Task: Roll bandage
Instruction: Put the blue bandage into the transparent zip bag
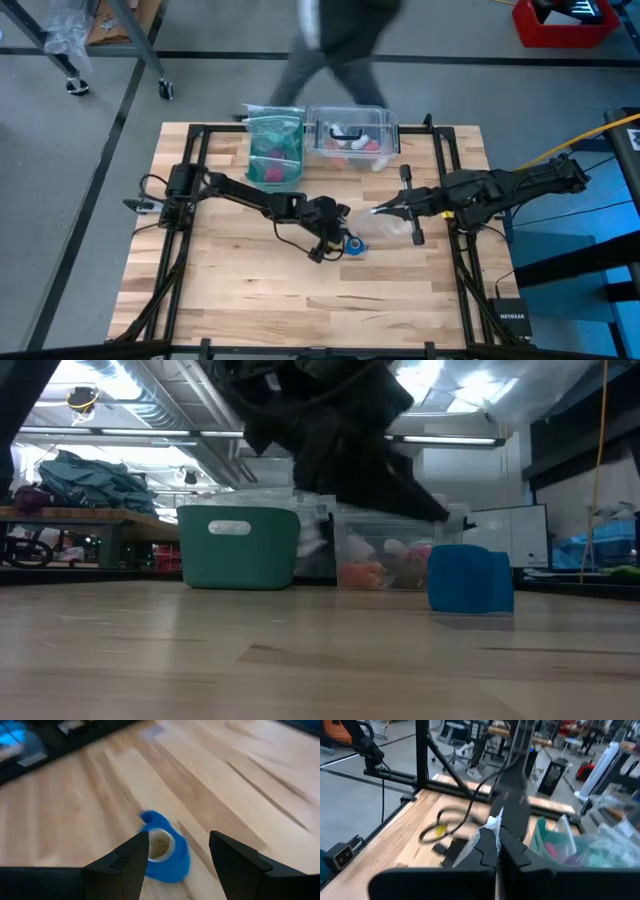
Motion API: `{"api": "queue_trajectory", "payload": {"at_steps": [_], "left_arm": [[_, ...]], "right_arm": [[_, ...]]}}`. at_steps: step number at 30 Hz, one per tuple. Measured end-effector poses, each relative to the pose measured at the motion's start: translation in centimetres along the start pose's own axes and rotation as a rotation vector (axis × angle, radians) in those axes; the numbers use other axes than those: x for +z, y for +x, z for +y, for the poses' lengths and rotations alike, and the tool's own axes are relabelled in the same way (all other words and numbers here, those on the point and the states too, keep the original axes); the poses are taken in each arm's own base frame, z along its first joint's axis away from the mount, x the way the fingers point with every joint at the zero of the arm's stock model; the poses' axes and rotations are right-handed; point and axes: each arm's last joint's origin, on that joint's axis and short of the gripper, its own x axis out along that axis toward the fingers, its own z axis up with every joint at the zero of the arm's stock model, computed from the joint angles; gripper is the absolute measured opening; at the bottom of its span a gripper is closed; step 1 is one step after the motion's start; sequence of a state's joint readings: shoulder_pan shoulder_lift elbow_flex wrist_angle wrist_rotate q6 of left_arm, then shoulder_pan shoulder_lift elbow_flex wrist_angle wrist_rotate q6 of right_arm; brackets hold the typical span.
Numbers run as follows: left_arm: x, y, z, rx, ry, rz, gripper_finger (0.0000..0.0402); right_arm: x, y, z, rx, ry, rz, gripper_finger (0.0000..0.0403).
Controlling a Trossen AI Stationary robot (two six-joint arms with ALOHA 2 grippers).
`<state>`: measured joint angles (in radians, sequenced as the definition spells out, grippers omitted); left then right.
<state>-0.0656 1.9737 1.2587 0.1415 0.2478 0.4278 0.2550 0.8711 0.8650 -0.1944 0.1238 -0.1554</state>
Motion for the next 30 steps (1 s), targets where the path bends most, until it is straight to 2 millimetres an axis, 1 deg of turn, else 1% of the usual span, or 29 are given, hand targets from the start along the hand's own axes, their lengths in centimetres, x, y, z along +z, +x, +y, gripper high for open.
{"api": "queue_trajectory", "payload": {"at_steps": [3, 6, 16, 20, 30], "left_arm": [[-1.0, 1.1, -0.6, -0.024, -0.005, 0.032, 0.02], [-1.3, 1.6, -0.9, -0.029, -0.004, 0.033, 0.02], [-1.2, 1.6, -0.2, 0.033, -0.006, 0.014, 0.02], [-1.8, 2.0, -0.3, 0.028, -0.007, 0.03, 0.02], [-2.1, 2.2, -0.4, 0.019, -0.016, 0.049, 0.02]], "right_arm": [[0.3, -0.2, -0.1, -0.005, -0.01, -0.028, 0.0001], [0.4, -0.4, -0.1, -0.006, -0.009, -0.035, 0.0001], [0.4, -0.5, -0.1, -0.006, -0.009, -0.036, 0.0001], [0.4, -0.5, -0.1, -0.006, -0.009, -0.036, 0.0001], [0.4, -0.5, -0.1, -0.006, -0.01, -0.036, 0.0001]]}}
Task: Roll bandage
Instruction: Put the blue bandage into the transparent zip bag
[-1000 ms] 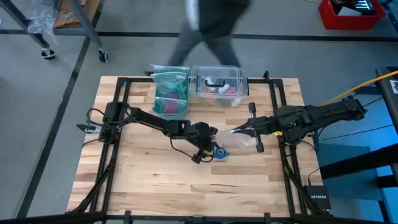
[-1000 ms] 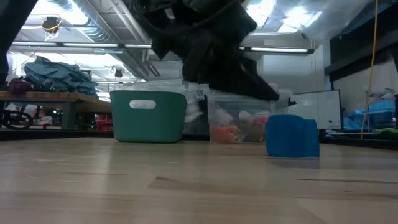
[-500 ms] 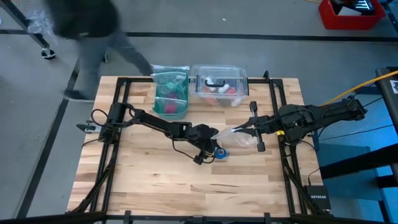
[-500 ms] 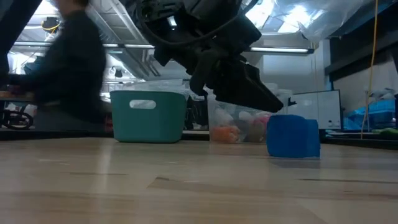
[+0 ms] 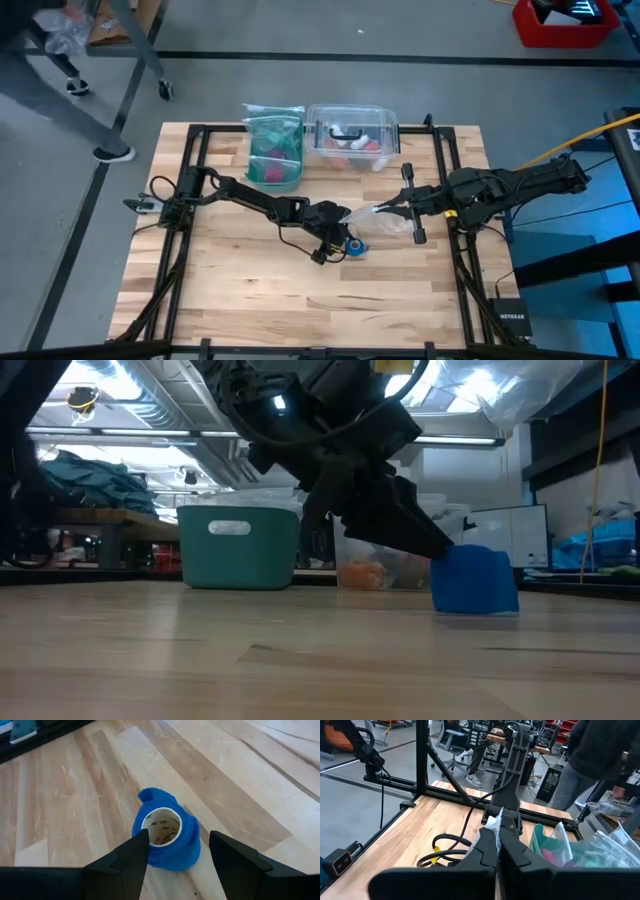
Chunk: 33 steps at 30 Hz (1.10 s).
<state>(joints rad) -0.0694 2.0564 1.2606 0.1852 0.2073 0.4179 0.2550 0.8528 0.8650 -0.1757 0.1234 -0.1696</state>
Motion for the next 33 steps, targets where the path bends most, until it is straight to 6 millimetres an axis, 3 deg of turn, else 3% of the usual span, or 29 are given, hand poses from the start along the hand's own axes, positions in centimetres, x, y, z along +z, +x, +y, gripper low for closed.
{"api": "queue_trajectory", "payload": {"at_steps": [5, 14, 19, 33], "left_arm": [[1.4, 0.0, 0.1, 0.033, 0.059, -0.079, 0.02], [4.1, -0.5, 0.6, -0.012, 0.134, -0.001, 0.02], [3.1, -0.7, 0.8, -0.055, 0.098, 0.105, 0.0191], [2.9, -0.2, 1.2, -0.038, 0.07, 0.078, 0.0159]], "right_arm": [[-0.1, 0.0, 0.0, 0.001, -0.001, 0.005, 0.0001], [0.0, 0.0, 0.0, 0.001, -0.001, 0.005, 0.0001], [-0.1, 0.0, 0.0, 0.001, -0.001, 0.006, 0.0001], [0.0, 0.0, 0.0, 0.001, -0.001, 0.005, 0.0001]]}}
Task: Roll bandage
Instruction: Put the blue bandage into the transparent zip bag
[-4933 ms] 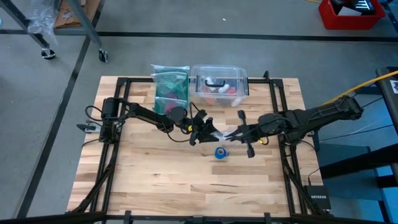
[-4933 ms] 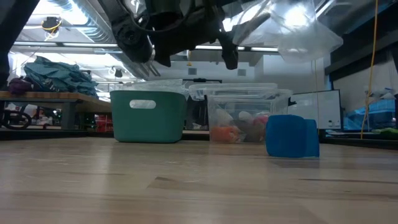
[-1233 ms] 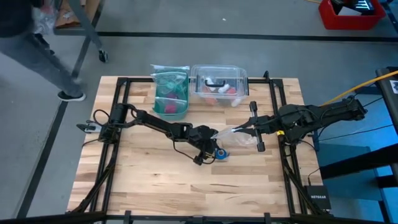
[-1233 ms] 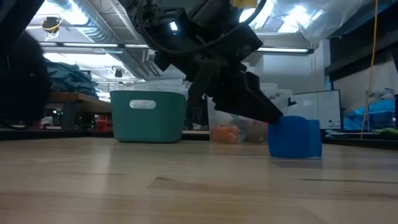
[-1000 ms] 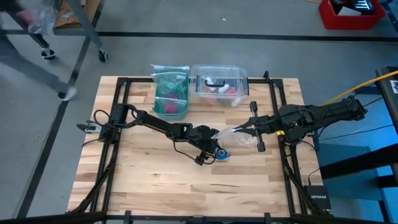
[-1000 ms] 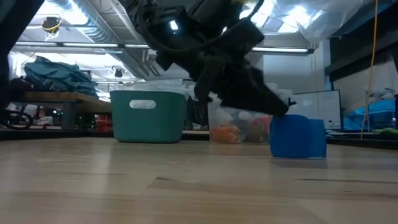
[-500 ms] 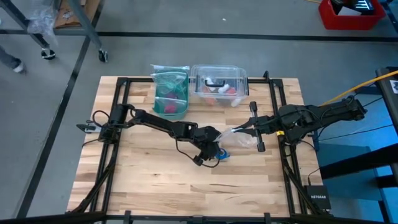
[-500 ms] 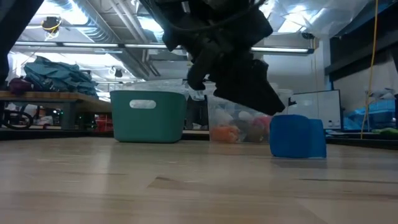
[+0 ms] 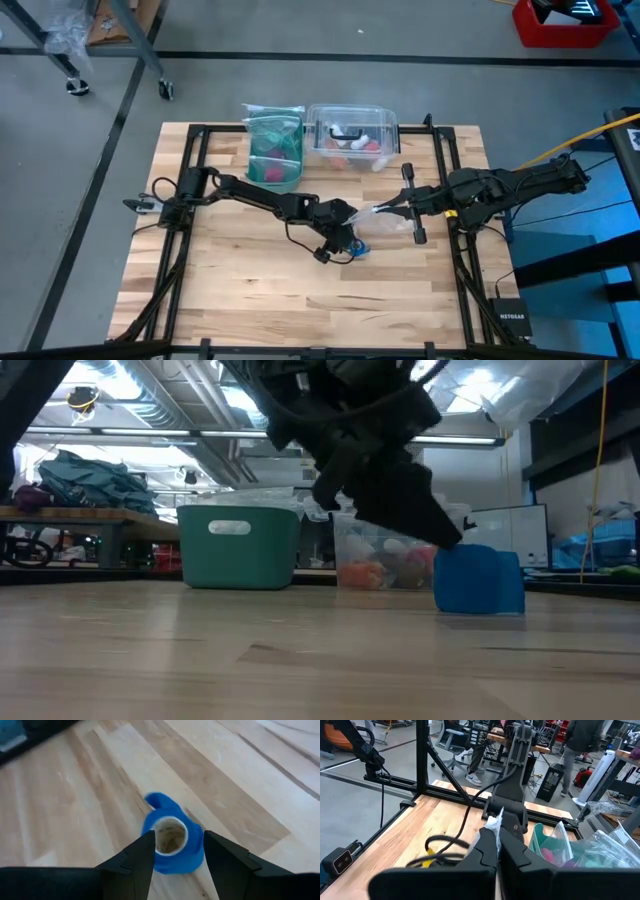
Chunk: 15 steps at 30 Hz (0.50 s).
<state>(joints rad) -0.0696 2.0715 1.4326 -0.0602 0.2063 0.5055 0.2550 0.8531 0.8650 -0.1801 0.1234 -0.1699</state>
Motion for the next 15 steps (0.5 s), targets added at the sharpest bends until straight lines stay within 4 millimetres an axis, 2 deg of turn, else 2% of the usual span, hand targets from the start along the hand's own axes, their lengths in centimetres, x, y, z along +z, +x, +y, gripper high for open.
{"api": "queue_trajectory", "payload": {"at_steps": [5, 11, 15], "left_arm": [[-0.6, 1.6, -0.7, -0.046, -0.01, 0.008, 0.0159], [-0.2, 1.7, -0.6, -0.055, 0.02, 0.007, 0.0159], [-0.7, 2.0, -0.2, -0.057, -0.03, 0.011, 0.0159]], "right_arm": [[0.0, 0.0, 0.0, 0.0, 0.0, 0.001, 0.0001], [0.0, 0.0, 0.0, 0.0, 0.0, 0.002, 0.0001], [0.0, 0.0, 0.0, 0.0, 0.0, 0.002, 0.0001]]}}
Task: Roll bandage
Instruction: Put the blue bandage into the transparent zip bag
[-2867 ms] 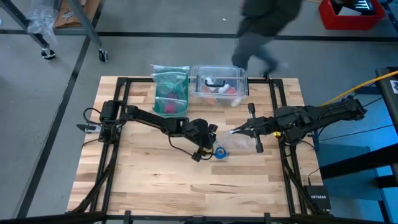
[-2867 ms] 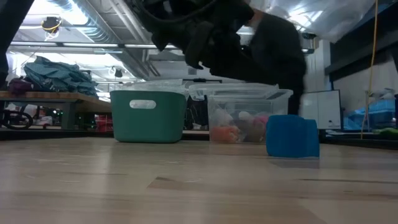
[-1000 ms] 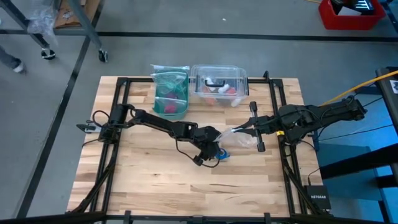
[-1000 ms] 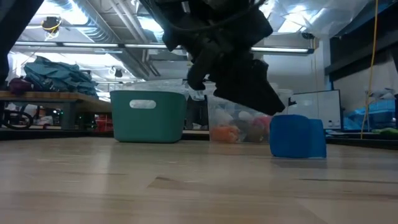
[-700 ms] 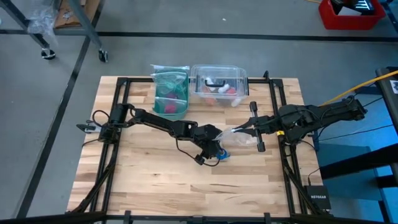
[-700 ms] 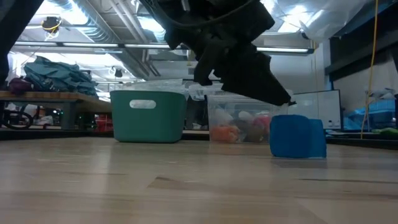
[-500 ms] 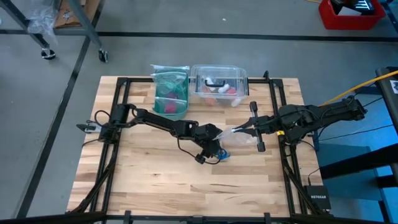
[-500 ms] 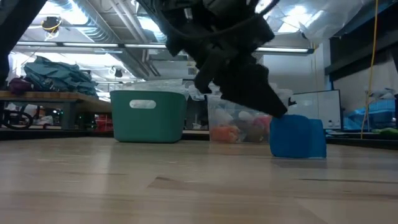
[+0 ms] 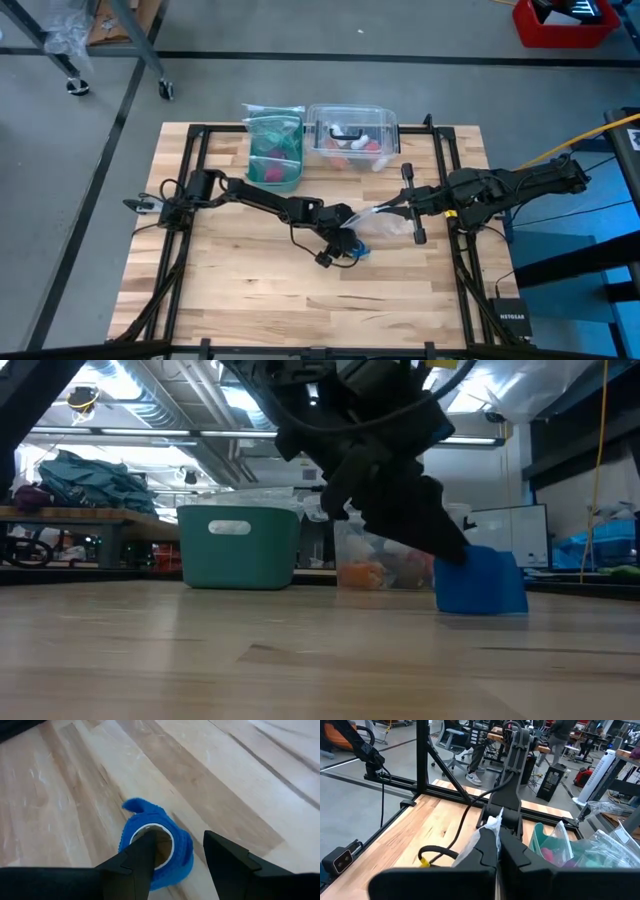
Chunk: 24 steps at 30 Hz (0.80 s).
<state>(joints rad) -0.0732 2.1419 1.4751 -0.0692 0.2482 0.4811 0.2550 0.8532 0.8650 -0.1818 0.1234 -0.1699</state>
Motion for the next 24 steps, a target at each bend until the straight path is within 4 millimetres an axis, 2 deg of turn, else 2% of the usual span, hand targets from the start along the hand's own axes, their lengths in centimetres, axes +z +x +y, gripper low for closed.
{"api": "queue_trajectory", "payload": {"at_steps": [5, 8, 17, 24], "left_arm": [[-0.92, 0.36, 0.72, -0.045, -0.124, -0.008, 0.0158], [-1.12, 0.33, 0.85, -0.051, -0.136, -0.003, 0.0147], [-0.94, 0.28, 0.8, -0.059, -0.172, 0.014, 0.0051], [-1.08, 0.23, 0.66, -0.07, -0.233, 0.034, 0.0007]], "right_arm": [[-0.02, -0.01, 0.0, 0.0, 0.0, 0.001, 0.0001], [-0.02, -0.01, 0.0, 0.0, 0.0, 0.001, 0.0001], [0.0, -0.01, 0.0, 0.0, 0.0, 0.0, 0.0001], [0.0, -0.01, 0.01, 0.002, 0.0, -0.001, 0.0001]]}}
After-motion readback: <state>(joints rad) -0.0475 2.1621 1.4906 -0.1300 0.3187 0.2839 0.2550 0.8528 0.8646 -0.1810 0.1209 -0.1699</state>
